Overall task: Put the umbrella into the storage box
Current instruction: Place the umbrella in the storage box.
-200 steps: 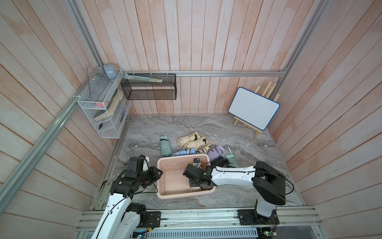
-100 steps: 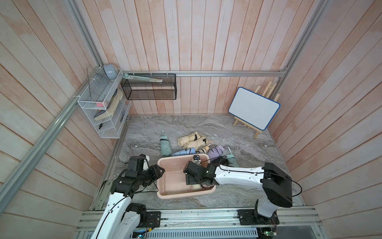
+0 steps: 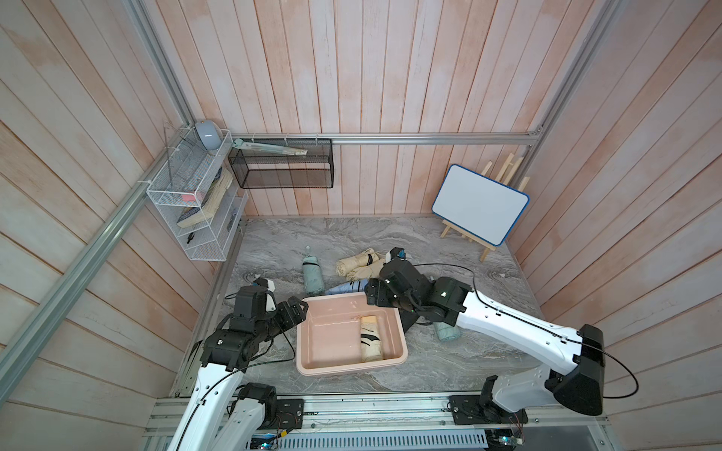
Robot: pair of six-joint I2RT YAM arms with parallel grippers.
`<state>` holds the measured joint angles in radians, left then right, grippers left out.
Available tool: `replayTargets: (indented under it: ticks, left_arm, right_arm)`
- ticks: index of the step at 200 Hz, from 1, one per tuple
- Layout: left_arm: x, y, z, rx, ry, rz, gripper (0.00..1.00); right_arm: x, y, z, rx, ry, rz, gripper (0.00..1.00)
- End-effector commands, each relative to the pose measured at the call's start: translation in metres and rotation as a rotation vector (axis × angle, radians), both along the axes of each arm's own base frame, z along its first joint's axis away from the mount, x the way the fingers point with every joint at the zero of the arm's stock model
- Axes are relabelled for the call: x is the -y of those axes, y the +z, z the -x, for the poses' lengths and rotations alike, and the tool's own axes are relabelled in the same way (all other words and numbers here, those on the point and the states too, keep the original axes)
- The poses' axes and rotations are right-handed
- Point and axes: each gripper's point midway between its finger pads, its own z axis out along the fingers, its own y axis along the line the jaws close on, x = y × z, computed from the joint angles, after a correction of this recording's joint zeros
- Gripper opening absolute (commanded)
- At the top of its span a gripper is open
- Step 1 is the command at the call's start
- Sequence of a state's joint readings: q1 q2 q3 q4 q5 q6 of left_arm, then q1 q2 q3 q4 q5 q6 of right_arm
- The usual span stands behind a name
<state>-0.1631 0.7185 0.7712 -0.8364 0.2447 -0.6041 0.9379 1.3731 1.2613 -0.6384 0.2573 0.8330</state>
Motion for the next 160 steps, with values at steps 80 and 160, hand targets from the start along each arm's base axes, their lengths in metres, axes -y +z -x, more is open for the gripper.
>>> replayTargets:
  ticks: [80, 160]
  left_arm:
    - [0.011, 0.067, -0.066, 0.376, -0.056, -0.017, 0.88]
    - [0.011, 0.053, -0.092, 0.291, 0.012, 0.019, 0.88]
  right_arm:
    - [0.19, -0.127, -0.003, -0.243, -0.11, 0.332, 0.86]
    - [0.199, -0.179, -0.002, -0.414, -0.104, 0.335, 0.87]
